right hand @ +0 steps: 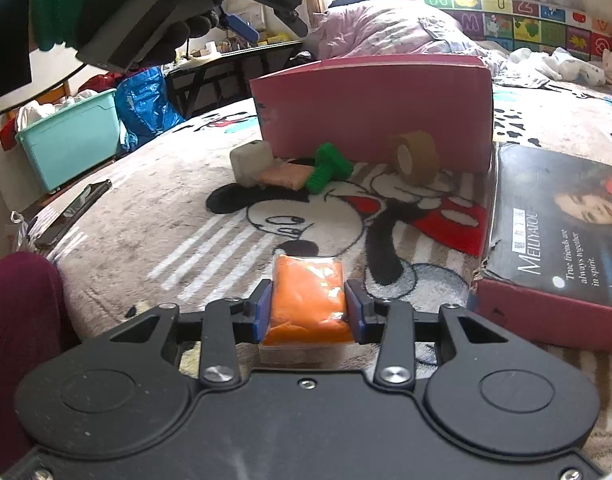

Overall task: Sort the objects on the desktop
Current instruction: 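Lift the left tool out of the red box while the right tool keeps holding the orange bag, then carry the orange clay bag into the red box and open the right tool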

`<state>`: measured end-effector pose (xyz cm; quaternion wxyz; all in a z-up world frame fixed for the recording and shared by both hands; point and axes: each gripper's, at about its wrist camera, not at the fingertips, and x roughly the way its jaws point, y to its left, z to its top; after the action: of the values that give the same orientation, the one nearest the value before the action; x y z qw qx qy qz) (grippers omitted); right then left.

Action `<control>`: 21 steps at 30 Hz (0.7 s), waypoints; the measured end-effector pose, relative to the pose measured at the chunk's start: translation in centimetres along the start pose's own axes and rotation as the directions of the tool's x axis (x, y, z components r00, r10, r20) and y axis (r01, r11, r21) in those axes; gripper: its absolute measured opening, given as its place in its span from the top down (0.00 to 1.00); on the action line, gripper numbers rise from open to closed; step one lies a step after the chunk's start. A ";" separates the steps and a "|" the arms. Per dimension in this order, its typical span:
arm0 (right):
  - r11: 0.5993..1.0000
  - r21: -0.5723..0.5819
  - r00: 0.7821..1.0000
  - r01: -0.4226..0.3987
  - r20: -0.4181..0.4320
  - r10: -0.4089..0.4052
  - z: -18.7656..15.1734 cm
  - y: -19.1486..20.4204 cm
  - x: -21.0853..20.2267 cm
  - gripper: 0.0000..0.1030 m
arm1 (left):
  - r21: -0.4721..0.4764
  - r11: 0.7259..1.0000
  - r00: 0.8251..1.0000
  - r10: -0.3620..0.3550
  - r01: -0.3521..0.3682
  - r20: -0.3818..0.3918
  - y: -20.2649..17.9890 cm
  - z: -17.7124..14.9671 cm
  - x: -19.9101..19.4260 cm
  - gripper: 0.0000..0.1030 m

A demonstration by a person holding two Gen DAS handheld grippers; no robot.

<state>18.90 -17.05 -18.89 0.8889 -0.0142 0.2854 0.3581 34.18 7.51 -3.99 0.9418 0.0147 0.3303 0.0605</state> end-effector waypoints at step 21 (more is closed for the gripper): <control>0.983 0.181 0.999 -0.005 0.041 -0.002 0.9 -1.3 -4.1 0.64 | -0.097 0.991 0.988 -0.077 0.090 0.135 0.7 -13.2 -6.4 0.37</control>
<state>17.81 -20.37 -16.31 0.8918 0.0744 0.2986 0.3315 20.90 7.29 -10.24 0.9627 -0.0439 0.2645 0.0369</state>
